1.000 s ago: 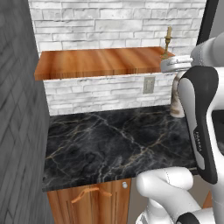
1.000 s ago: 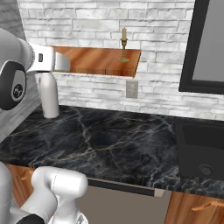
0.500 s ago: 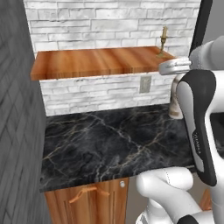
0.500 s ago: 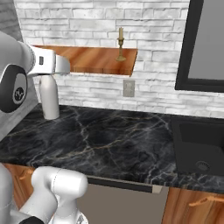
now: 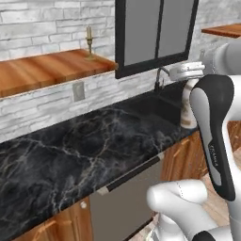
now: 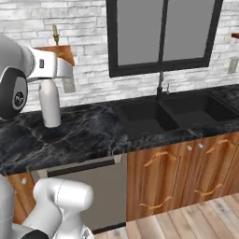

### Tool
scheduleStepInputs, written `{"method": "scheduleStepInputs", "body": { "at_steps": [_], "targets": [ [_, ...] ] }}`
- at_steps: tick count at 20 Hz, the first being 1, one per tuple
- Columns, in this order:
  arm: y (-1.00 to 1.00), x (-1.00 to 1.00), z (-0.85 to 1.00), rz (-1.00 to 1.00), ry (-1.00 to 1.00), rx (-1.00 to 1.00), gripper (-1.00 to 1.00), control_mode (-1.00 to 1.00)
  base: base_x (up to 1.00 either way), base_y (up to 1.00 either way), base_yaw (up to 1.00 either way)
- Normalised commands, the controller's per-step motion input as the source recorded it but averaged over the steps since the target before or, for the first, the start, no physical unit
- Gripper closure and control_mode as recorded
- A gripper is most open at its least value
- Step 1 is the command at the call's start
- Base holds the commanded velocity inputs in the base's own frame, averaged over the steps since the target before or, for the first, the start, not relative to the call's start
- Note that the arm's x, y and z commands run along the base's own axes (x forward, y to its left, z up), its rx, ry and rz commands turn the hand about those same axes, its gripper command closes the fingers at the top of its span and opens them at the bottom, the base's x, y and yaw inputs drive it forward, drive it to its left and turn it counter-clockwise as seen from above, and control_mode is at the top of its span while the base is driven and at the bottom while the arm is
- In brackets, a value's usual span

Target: Get the candle and the liquor from the cabinet and move them to the dining counter.

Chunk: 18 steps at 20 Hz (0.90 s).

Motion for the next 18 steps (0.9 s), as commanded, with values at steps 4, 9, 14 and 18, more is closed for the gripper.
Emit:
{"method": "scheduleStepInputs", "body": {
  "at_steps": [4,9,14,18],
  "targets": [
    [0.00,0.00,0.00,0.00,0.00,0.00,1.00,1.00,-0.23,-0.26,-0.87],
    [0.00,0.00,0.00,0.00,0.00,0.00,1.00,1.00,-0.11,-0.14,-0.93],
    [0.00,0.00,0.00,0.00,0.00,0.00,1.00,1.00,-0.01,-0.10,-0.97],
    [0.00,0.00,0.00,0.00,0.00,0.00,1.00,1.00,0.00,-0.10,-0.98]
  ]
}}
